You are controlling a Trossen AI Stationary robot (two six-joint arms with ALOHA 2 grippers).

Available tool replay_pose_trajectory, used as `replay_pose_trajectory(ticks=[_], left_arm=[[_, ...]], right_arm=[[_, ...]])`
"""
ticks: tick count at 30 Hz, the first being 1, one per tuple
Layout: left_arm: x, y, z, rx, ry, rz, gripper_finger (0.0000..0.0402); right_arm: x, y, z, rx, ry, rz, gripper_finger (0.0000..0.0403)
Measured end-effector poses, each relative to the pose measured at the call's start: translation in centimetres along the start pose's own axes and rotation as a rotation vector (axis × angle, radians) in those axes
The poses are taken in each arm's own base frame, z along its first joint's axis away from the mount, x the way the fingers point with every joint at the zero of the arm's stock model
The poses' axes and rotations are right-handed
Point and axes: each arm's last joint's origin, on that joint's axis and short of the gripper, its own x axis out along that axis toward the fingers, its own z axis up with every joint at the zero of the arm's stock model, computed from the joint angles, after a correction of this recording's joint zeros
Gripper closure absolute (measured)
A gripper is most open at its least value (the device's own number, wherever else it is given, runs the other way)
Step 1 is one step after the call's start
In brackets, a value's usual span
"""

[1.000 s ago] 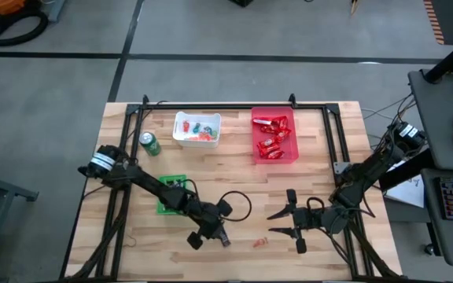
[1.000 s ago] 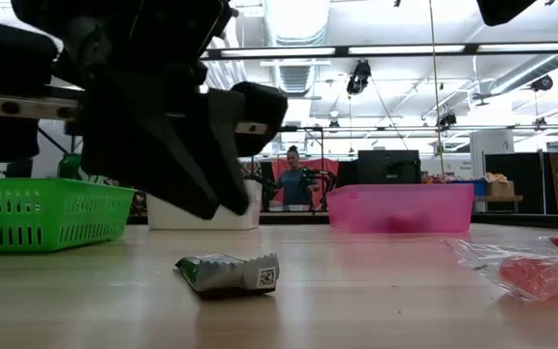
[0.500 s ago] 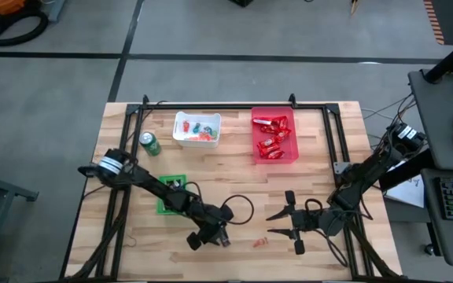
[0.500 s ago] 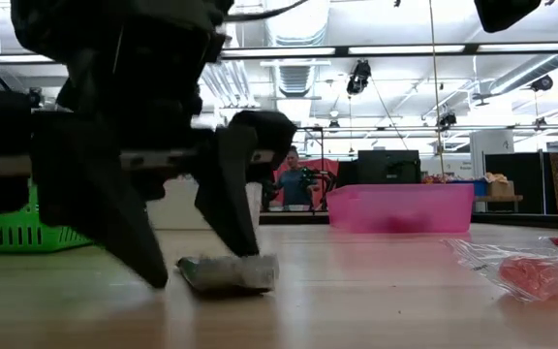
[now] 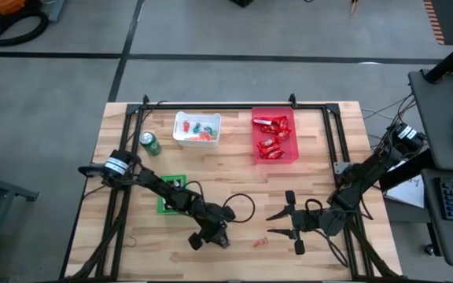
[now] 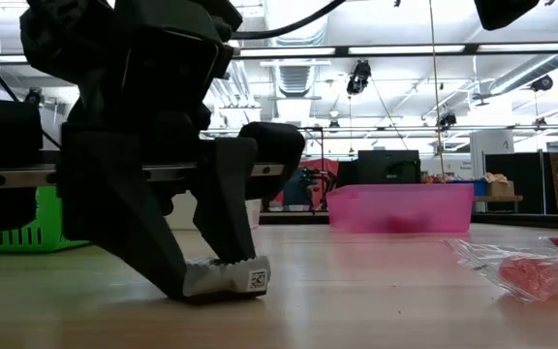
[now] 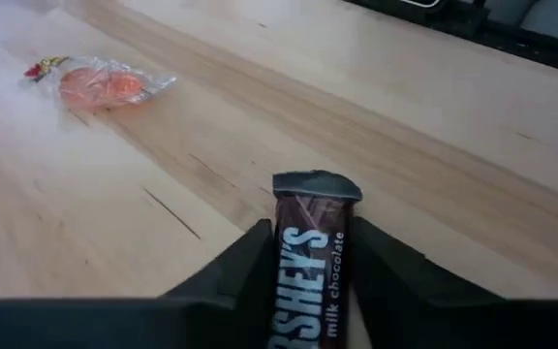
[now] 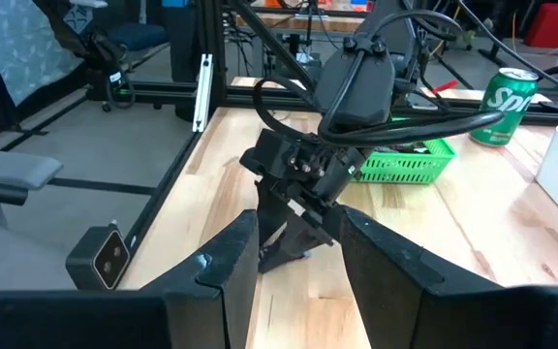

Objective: Organize candy in baskets
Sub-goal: Put the brown chocolate into the green basket

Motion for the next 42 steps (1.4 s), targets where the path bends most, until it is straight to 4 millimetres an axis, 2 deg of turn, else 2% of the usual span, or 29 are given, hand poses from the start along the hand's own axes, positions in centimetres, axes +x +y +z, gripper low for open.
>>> replay_pose_trajectory(ticks=[7,9,24,33,42], left_arm=[[0.2,0.2,-0.3,0.014,-0.003,-0.005,0.0386],[0.1,0.2,-0.3,0.014,-0.011,-0.011,0.0399],[-0.8,1.1,0.5,0.023,-0.058,0.053,0.0400],[-3.2,2.3,2.5,0.028,-0.132,0.121,0.0400],[-4.6,2.5,3.7,0.038,-0.161,0.147,0.0401]], right_arm=[[0.0,0.0,0.0,0.000,0.000,0.000,0.0262],[0.0,0.0,0.0,0.001,-0.001,-0.001,0.0262],[0.0,0.0,0.1,0.009,-0.002,0.000,0.0262],[0.0,0.0,0.1,0.009,-0.002,0.000,0.0261],[0.0,0.0,0.1,0.009,-0.001,0.000,0.0262]])
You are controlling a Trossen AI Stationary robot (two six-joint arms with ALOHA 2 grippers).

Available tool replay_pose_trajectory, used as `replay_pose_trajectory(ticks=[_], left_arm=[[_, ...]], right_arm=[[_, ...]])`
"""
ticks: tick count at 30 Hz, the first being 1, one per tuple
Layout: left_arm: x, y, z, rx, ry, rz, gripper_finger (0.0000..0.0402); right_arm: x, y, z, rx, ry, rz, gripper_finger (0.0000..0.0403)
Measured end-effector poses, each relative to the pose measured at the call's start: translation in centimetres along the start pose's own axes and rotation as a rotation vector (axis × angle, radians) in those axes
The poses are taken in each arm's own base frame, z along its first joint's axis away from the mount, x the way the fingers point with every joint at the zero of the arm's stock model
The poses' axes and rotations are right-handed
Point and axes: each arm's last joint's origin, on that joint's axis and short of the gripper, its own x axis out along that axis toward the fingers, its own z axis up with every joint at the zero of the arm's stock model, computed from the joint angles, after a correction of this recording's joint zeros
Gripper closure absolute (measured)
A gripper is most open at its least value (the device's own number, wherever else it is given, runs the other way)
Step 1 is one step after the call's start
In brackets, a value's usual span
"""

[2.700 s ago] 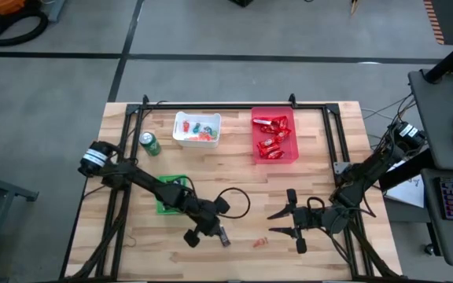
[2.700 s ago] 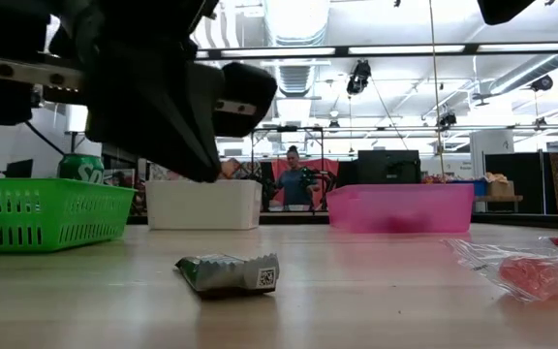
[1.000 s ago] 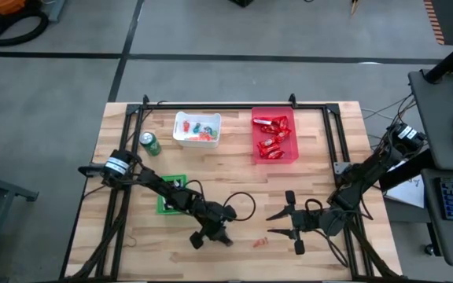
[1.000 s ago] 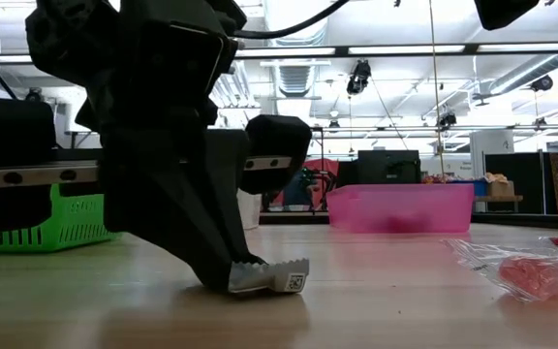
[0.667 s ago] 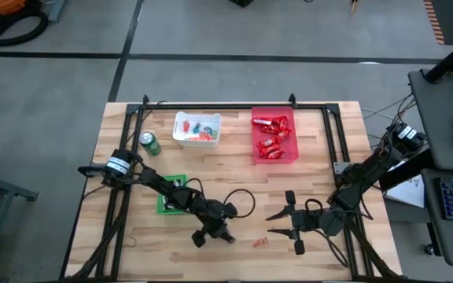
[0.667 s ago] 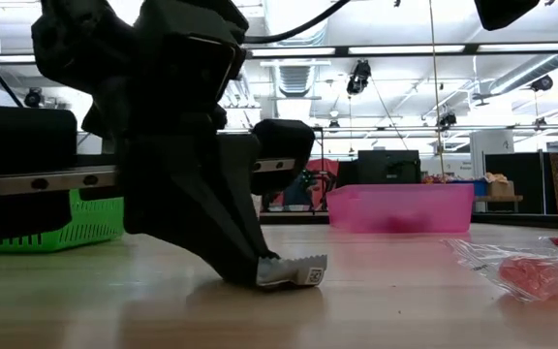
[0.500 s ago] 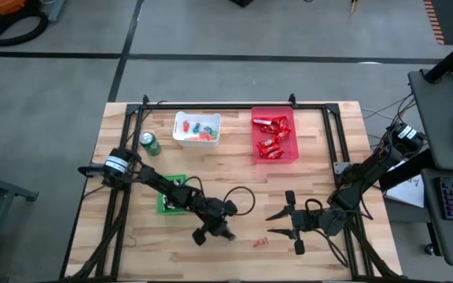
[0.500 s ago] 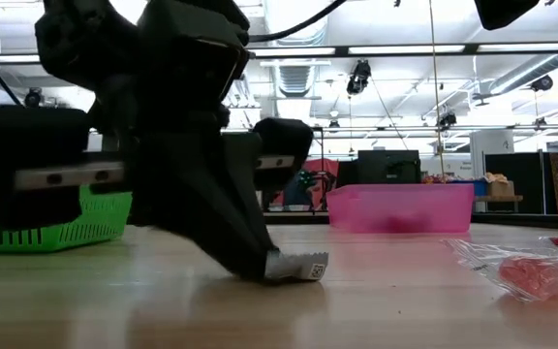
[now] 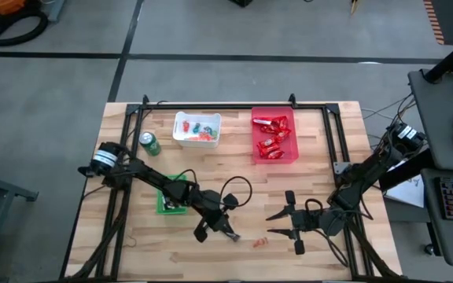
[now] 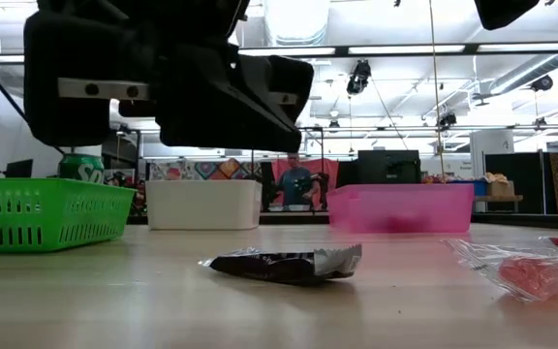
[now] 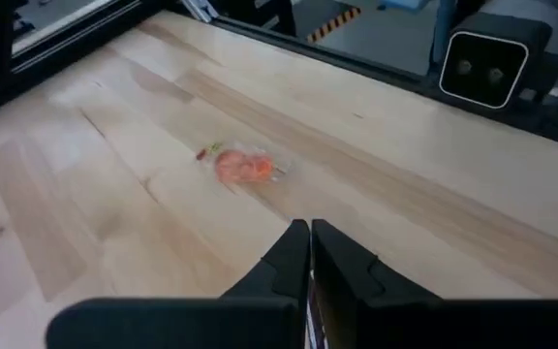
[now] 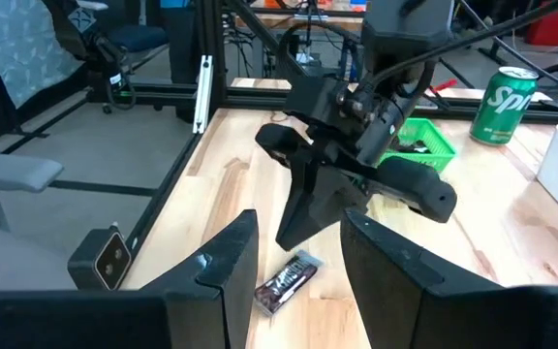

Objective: Organize candy in baskets
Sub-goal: Put the brown chocolate into the green basket

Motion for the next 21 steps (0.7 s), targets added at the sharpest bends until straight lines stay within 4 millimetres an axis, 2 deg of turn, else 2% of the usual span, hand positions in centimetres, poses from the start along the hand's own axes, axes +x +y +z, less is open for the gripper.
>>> replay_pose_trajectory(ticks=[4,6,9,11,17,21], left_arm=[[-0.8,0.0,1.0,0.006,-0.011,-0.004,0.0401],[-1.5,0.0,1.7,0.004,-0.011,-0.005,0.0401],[-3.2,0.1,3.1,-0.021,-0.014,0.001,0.0401],[-4.6,0.1,4.2,-0.045,-0.013,0.024,0.0402],[-8.7,-0.7,6.3,-0.139,0.064,0.102,0.0401],[-9.9,-1.7,7.1,-0.209,0.077,0.087,0.0401]], right_arm=[[0.3,-0.1,-0.2,0.034,-0.004,-0.022,0.0262],[1.1,-0.5,-0.8,0.105,0.004,-0.099,0.0263],[2.7,-1.2,-2.1,0.205,0.046,-0.156,0.0268],[3.9,-1.2,-2.5,0.230,0.078,-0.132,0.0273],[7.4,-0.5,-3.4,0.208,0.150,-0.097,0.0289],[9.1,0.5,-3.8,0.206,0.186,-0.101,0.0303]])
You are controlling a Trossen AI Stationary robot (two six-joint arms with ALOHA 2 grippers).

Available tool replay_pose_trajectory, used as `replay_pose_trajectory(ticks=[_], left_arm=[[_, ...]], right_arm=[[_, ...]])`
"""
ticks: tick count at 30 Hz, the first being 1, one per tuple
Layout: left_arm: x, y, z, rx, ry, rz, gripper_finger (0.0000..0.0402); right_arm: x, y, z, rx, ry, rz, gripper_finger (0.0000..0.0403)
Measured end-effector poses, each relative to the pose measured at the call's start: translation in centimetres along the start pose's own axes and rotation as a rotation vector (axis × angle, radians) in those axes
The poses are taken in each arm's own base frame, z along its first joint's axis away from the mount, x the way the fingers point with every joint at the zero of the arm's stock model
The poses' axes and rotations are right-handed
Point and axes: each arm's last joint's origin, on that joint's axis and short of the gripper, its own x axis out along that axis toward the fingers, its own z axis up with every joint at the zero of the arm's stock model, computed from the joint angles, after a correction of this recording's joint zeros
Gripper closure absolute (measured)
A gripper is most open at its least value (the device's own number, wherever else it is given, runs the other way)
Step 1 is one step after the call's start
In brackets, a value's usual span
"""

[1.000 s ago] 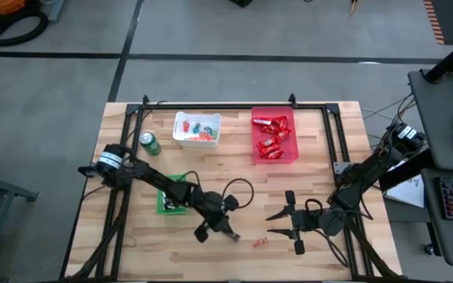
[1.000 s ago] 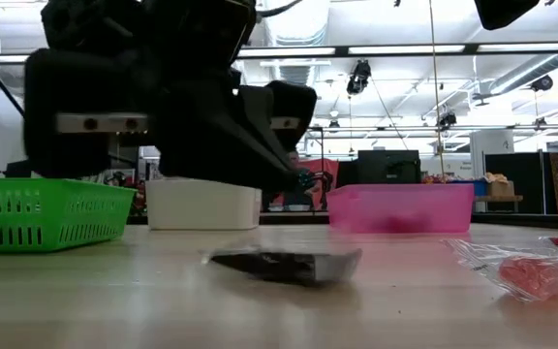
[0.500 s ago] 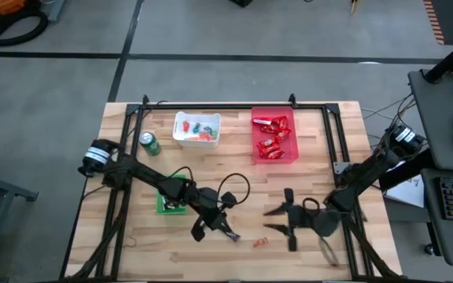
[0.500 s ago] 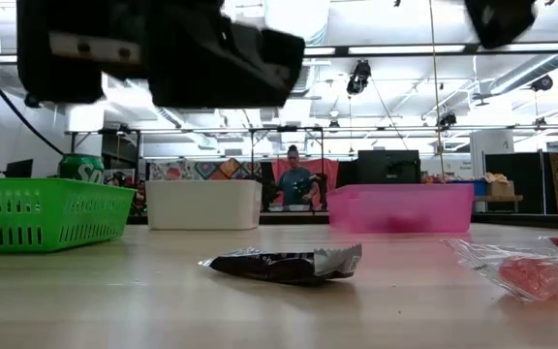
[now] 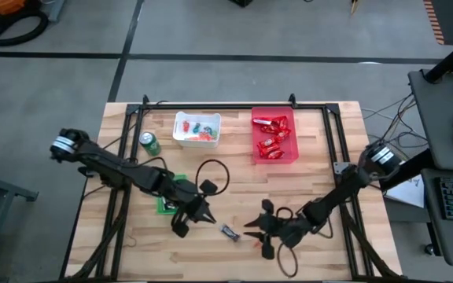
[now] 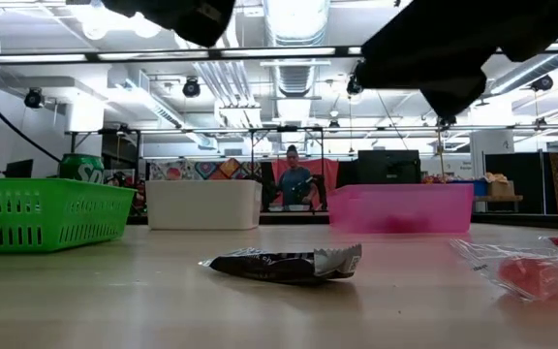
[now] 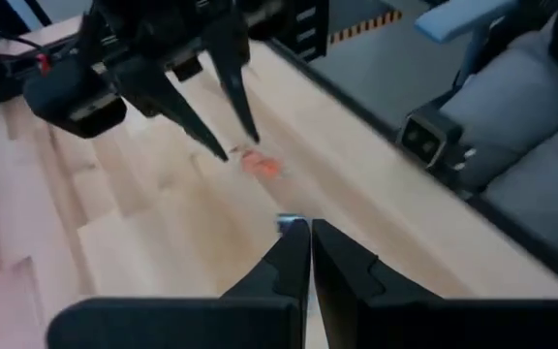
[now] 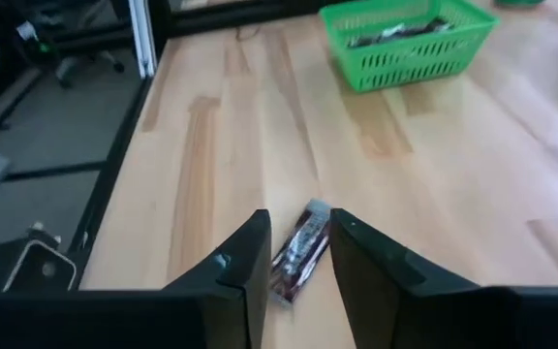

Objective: Organize candy in baskets
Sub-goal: Put the brown chocolate into the green basket

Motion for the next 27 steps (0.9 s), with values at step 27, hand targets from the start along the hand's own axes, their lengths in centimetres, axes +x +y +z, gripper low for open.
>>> replay_pose_trajectory(ticks=[27], left_arm=[[1.6,-6.5,0.5,-0.188,-0.141,0.120,0.0401]], right_arm=[[7.7,3.3,-3.5,-0.057,0.348,-0.106,0.0365]])
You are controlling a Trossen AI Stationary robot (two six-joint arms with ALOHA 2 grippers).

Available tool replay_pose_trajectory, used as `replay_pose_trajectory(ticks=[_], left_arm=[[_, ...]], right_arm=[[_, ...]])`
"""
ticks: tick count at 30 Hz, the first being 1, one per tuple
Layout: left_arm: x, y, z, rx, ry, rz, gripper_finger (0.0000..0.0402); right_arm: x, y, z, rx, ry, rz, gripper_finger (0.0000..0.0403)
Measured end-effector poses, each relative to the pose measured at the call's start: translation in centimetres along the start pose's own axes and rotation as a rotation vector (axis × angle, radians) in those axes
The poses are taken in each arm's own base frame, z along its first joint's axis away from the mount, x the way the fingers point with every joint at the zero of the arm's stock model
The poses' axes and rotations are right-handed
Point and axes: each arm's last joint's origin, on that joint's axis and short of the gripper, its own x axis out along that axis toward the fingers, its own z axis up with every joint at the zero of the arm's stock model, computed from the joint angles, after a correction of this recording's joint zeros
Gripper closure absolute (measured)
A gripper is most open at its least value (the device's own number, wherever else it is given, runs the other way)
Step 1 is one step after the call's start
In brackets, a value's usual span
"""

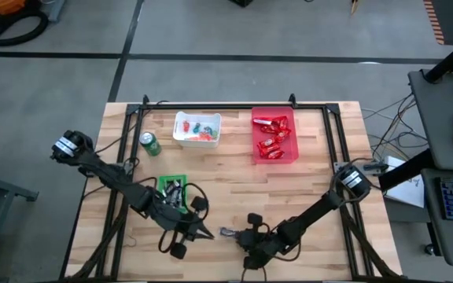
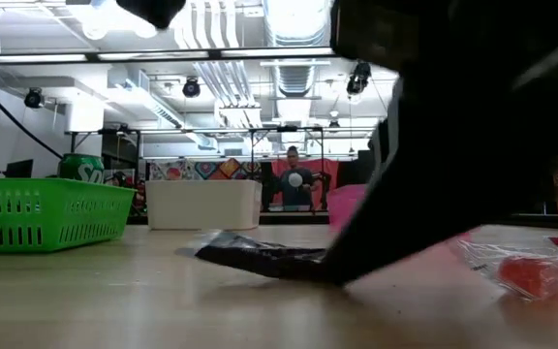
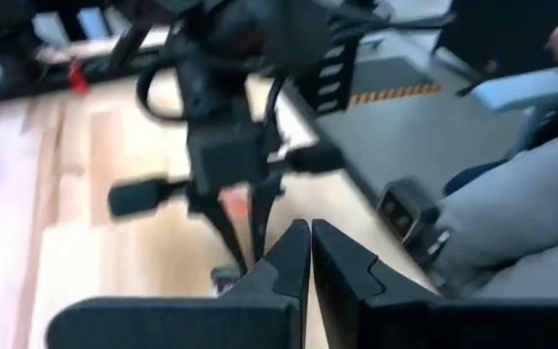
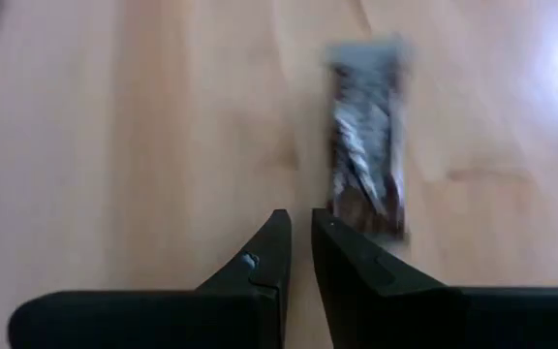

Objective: Organize candy in baskets
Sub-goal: Put the brown chocolate into the green basket

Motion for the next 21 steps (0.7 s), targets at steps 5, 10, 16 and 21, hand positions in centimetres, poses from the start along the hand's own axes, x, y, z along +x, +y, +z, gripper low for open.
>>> replay_pose_trajectory(ticks=[5,10,16,21], left_arm=[[0.3,0.4,-2.9,-0.032,0.042,0.081,0.0401],[0.5,0.8,-5.5,-0.056,0.027,0.114,0.0401],[2.0,0.7,-7.6,-0.098,0.085,0.121,0.0402],[4.7,0.3,-8.2,-0.059,0.131,0.131,0.0402]], right_arm=[[0.0,-1.1,-0.2,-0.031,0.074,-0.071,0.0365],[-0.3,-2.1,0.3,-0.060,0.111,-0.094,0.0365],[-1.5,-2.3,1.1,-0.107,0.116,-0.070,0.0365],[-2.3,-2.3,1.7,-0.129,0.102,-0.055,0.0365]])
